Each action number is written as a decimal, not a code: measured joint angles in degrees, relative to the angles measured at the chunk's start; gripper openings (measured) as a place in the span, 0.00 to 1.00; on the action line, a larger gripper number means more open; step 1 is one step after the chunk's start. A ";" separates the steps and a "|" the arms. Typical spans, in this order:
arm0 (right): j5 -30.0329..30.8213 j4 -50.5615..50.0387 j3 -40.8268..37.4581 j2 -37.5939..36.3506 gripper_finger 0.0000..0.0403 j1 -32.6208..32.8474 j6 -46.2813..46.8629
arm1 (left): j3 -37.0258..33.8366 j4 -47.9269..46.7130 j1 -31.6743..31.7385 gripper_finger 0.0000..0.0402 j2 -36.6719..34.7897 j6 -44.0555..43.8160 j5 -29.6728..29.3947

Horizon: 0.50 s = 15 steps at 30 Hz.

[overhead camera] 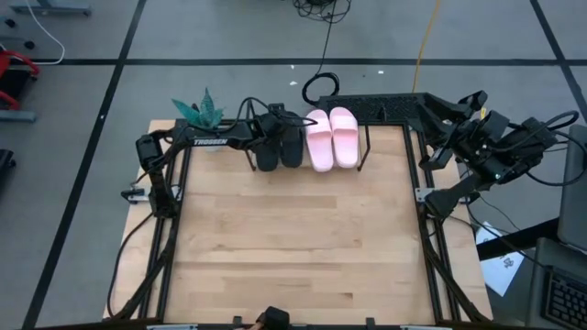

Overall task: Pick and place slides into the shelf
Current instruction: Put the black slipper on the shelf

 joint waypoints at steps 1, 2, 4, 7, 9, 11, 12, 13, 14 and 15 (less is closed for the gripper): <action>0.00 0.00 0.00 0.00 0.27 0.00 0.03 | -0.01 0.00 -0.04 0.00 0.00 -0.40 -0.02; 0.00 0.00 0.00 0.00 0.27 0.00 0.04 | -0.02 0.00 -0.07 0.00 0.00 -0.63 -0.02; 0.00 0.02 0.01 0.00 0.27 0.00 0.06 | -0.02 0.00 -0.07 0.00 0.00 -1.09 -0.02; -0.01 0.00 0.00 0.00 0.27 0.00 0.06 | -0.02 -0.19 -0.25 0.00 0.02 -1.50 -0.04; -0.01 0.00 0.01 0.00 0.27 0.00 0.08 | -0.02 -0.03 -0.54 0.00 0.70 -1.01 -0.67; -0.01 0.00 0.02 0.00 0.27 0.00 0.09 | -0.02 -0.15 -0.78 0.00 1.64 0.58 -2.27; 0.00 0.00 0.00 0.00 0.27 0.00 0.11 | -0.02 -0.34 -1.08 0.00 2.30 1.41 -2.65; -0.02 0.00 0.00 0.00 0.27 0.00 0.11 | -0.02 -0.31 -1.36 0.00 2.86 2.18 -2.75; 0.00 -0.02 0.00 0.00 0.27 0.00 0.10 | -0.02 -0.40 -1.70 0.00 3.26 2.42 -2.83; 0.00 -0.02 0.00 0.00 0.27 0.00 0.11 | -0.04 -0.25 -2.08 0.00 3.52 2.50 -3.41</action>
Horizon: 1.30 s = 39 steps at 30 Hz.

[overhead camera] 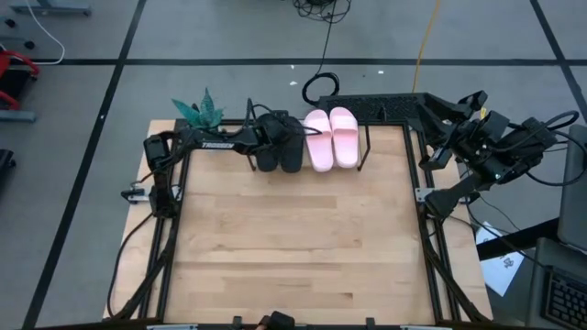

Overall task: Pick and place slides into the shelf
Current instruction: Put the black slipper on the shelf

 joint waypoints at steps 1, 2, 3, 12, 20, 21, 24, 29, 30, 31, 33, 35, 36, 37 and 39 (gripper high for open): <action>0.00 0.01 0.00 0.00 0.27 0.00 0.00 | 0.00 0.70 -0.36 0.00 0.26 0.33 -0.82; 0.00 0.02 0.00 0.00 0.27 0.00 0.00 | 0.00 1.28 -0.60 0.00 0.47 0.77 -1.81; 0.00 0.00 0.01 0.00 0.27 0.00 0.00 | 0.00 1.57 -0.75 0.00 0.59 0.95 -2.53; 0.02 -0.17 0.00 0.00 0.27 0.00 0.04 | -0.02 2.63 -0.34 0.00 0.61 0.39 -3.68; 0.02 -0.20 0.00 0.00 0.27 0.00 0.07 | -0.02 2.36 -0.13 0.01 0.58 -0.32 -2.54; 0.00 -0.18 0.00 0.00 0.27 0.00 0.07 | -0.02 2.24 -0.13 0.02 0.58 -0.90 -2.21; 0.02 -0.20 0.01 0.00 0.27 0.00 0.56 | -0.02 2.15 -0.13 0.05 0.58 -1.75 -2.34; 0.01 -0.22 0.01 0.00 0.27 0.00 1.31 | -0.02 2.16 -0.11 0.10 0.56 -2.74 -2.56; 0.02 -0.26 0.00 0.00 0.27 0.00 1.31 | -0.02 2.29 -0.11 0.10 0.56 -2.65 -2.56; 0.00 -0.26 0.00 0.00 0.27 0.00 1.31 | -0.02 2.42 -0.13 0.11 0.56 -2.50 -2.54; 0.01 -0.26 0.00 0.00 0.27 0.00 1.31 | -0.02 2.44 -0.11 0.13 0.56 -2.27 -2.54; 0.02 -0.30 0.00 0.00 0.27 0.00 1.32 | -0.02 2.43 -0.11 0.15 0.56 -2.25 -2.52; 0.02 -0.48 0.01 -0.02 0.27 -0.01 1.33 | -0.02 2.43 -0.11 0.16 0.56 -2.25 -2.52; 0.02 -0.64 0.00 -0.02 0.27 0.00 1.40 | -0.02 2.43 -0.11 0.17 0.56 -2.23 -2.52; 0.02 -0.68 0.00 0.00 0.27 0.00 1.49 | -0.02 2.41 -0.11 0.20 0.56 -2.17 -2.52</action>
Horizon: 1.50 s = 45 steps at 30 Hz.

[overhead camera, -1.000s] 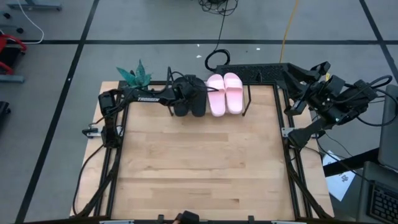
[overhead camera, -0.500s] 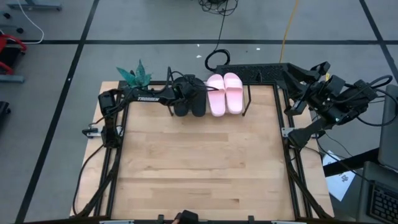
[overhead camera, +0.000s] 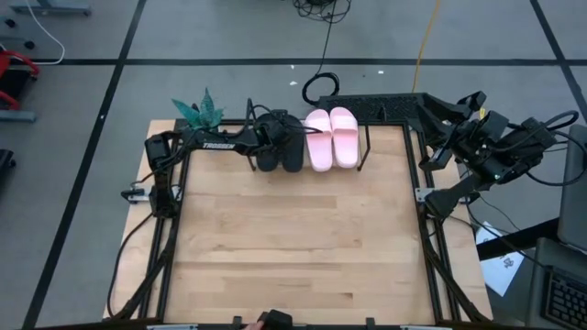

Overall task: Pick and place slides into the shelf
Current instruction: Put the black slipper on the shelf

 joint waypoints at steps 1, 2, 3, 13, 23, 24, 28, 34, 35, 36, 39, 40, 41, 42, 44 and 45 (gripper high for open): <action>0.00 0.00 0.00 0.00 0.27 0.00 0.00 | 0.00 0.00 0.00 0.21 0.00 0.14 0.00; 0.00 0.00 0.01 0.00 0.27 0.00 0.00 | 0.00 0.00 0.00 0.22 0.00 0.24 0.00; 0.00 0.00 0.02 0.00 0.27 0.00 0.02 | 0.00 0.00 0.00 0.23 0.00 0.35 0.00; 0.00 -0.44 0.01 0.16 0.27 0.00 0.02 | 0.00 0.00 0.02 0.36 -0.06 -0.19 -0.02; 0.01 -0.44 0.00 0.33 0.27 0.00 0.03 | 0.02 0.17 0.02 0.43 -0.11 0.64 -1.60; 0.02 -0.44 0.01 0.33 0.27 0.00 0.04 | 0.02 0.17 0.02 0.43 -0.11 0.73 -1.62; 0.02 -0.44 0.01 0.33 0.27 -0.01 0.04 | 0.02 0.17 -0.02 0.44 -0.11 0.49 -1.64; 0.02 -0.44 0.01 0.33 0.27 0.00 0.04 | 0.02 0.17 -0.42 0.44 -0.11 0.26 -1.64; 0.02 -0.48 0.00 0.33 0.27 -0.02 0.04 | 0.04 0.17 -0.42 0.44 -0.11 -0.03 -1.64; 0.02 -0.73 0.00 0.32 0.27 0.00 0.07 | 0.04 0.17 -0.42 0.44 -0.11 -0.45 -1.64; 0.23 -1.42 0.01 0.33 0.27 0.00 0.07 | 0.06 0.17 -0.42 0.44 -0.11 -0.72 -1.65; 0.43 -1.44 0.00 0.35 0.27 0.00 0.07 | 0.07 0.17 -0.42 0.44 -0.11 -0.70 -1.65; 0.97 -1.42 0.00 0.39 0.27 0.00 0.07 | 0.07 0.17 -0.42 0.44 -0.11 -0.71 -1.67; 1.56 -1.40 0.00 0.39 0.27 0.00 0.07 | 0.07 0.17 -0.42 0.44 -0.11 -0.73 -1.76; 2.82 -1.32 0.02 0.39 0.27 0.00 0.09 | 0.07 0.17 -0.53 0.44 -0.11 -0.71 -2.15; 3.05 -1.36 0.02 0.39 0.27 0.00 0.09 | 0.07 0.17 -0.65 0.44 -0.11 -0.71 -2.52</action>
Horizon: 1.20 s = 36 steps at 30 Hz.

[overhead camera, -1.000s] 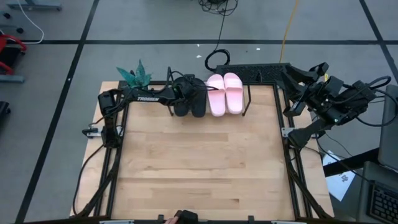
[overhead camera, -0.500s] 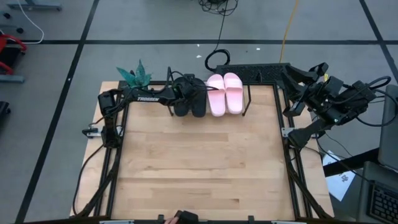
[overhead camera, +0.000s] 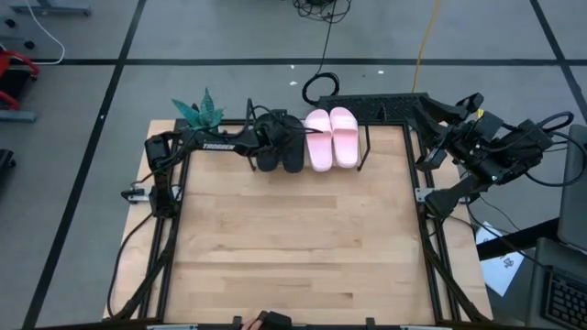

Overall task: Pick and place slides into the shelf
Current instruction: Put the black slipper on the shelf

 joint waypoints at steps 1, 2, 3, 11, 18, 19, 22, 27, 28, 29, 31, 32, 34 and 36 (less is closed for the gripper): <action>0.01 0.00 -0.02 0.00 0.27 0.00 0.00 | 0.00 0.02 -0.12 0.44 0.00 0.00 -0.47; -0.05 0.00 -0.02 0.00 0.27 0.00 0.12 | 0.05 -0.01 -0.19 0.44 0.00 0.00 -0.60; -0.05 0.01 -0.02 0.02 0.27 0.00 0.21 | 0.20 -0.08 -0.26 0.44 0.00 0.00 -0.64; -0.05 -0.04 -0.02 0.09 0.27 0.00 1.73 | 1.92 -0.02 -0.29 0.44 0.00 -1.79 -0.07; -0.05 -0.09 -0.02 0.24 0.27 0.00 1.73 | 1.92 -2.18 -0.35 0.44 0.00 -2.92 2.42; -0.05 -0.09 -0.02 0.36 0.27 0.00 1.73 | 1.92 -2.55 -0.36 0.44 0.00 -3.01 2.43; -0.05 -0.11 -0.02 0.56 0.27 0.00 1.74 | 1.92 -3.32 -0.21 0.44 0.00 -2.86 2.22; -0.05 -0.11 -0.02 0.91 0.27 0.00 1.73 | 1.93 -3.48 0.49 0.44 0.00 -2.82 2.13; -0.05 -0.11 -0.02 0.96 0.27 0.00 1.73 | 1.94 -3.52 0.48 0.44 0.00 -2.61 1.83; -0.06 -0.11 -0.02 0.98 0.27 0.00 1.73 | 1.94 -3.58 0.48 0.44 0.00 -2.31 1.47; -0.05 -0.11 -0.02 0.98 0.27 0.00 1.73 | 1.94 -3.76 0.45 0.44 0.00 -1.55 0.88; -0.06 -0.11 -0.02 0.97 0.27 0.00 1.75 | 1.93 -3.98 0.45 0.44 0.00 -1.27 0.79; -0.05 -0.09 -0.01 0.96 0.27 0.00 1.73 | 1.94 -4.48 0.48 0.44 0.00 -0.71 0.44; -0.07 -0.11 -0.01 0.97 0.27 0.00 1.74 | 1.94 -5.04 0.48 0.44 0.00 -0.42 0.37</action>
